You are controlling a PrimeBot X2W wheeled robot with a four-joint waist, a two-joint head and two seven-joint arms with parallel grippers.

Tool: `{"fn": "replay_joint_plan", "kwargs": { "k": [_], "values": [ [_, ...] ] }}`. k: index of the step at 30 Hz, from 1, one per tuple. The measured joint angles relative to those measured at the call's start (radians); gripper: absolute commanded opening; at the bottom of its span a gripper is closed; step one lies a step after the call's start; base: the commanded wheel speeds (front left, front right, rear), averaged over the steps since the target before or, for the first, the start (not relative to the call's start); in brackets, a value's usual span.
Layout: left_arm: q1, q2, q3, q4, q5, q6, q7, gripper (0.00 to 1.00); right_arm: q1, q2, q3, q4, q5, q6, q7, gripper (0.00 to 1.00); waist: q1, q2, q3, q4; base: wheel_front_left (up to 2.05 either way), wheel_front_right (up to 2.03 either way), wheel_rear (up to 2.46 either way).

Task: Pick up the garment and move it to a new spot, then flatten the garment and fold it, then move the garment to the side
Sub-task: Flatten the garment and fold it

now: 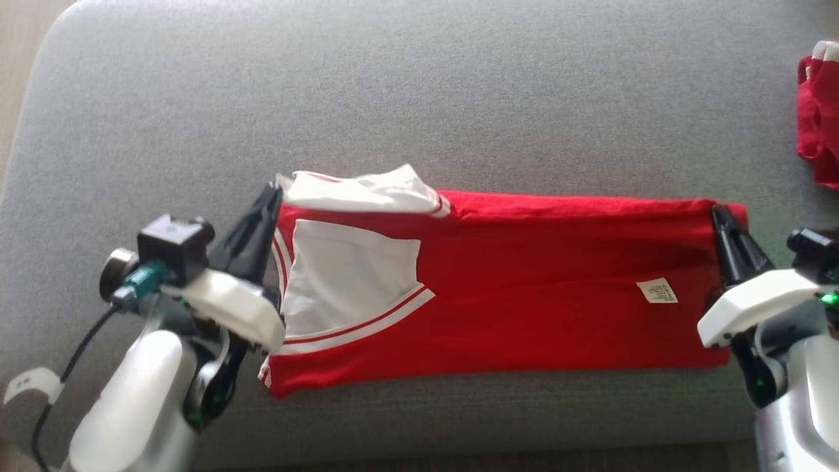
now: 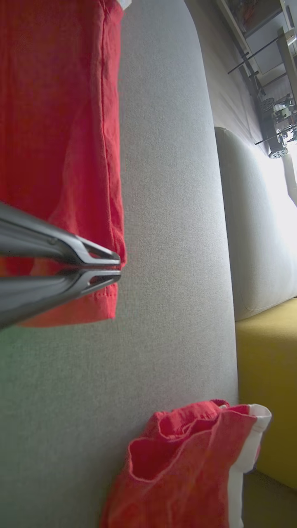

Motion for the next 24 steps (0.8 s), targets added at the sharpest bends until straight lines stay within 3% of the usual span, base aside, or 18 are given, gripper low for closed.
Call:
{"fn": "replay_joint_plan", "kwargs": {
  "k": [12,24],
  "values": [
    [0.134,0.126,0.0,-0.12,-0.031,-0.016,0.112,0.0,0.07,-0.012,0.038,-0.017,0.05,0.0,0.049,0.0,0.0,0.0,-0.031,-0.008,0.0,0.0,0.0],
    [0.221,0.219,-0.032,-0.211,-0.071,-0.068,0.208,0.0,0.094,-0.024,0.05,-0.034,0.068,0.0,0.105,0.0,0.0,0.0,-0.046,-0.016,0.0,0.0,0.0]
  ]
}}
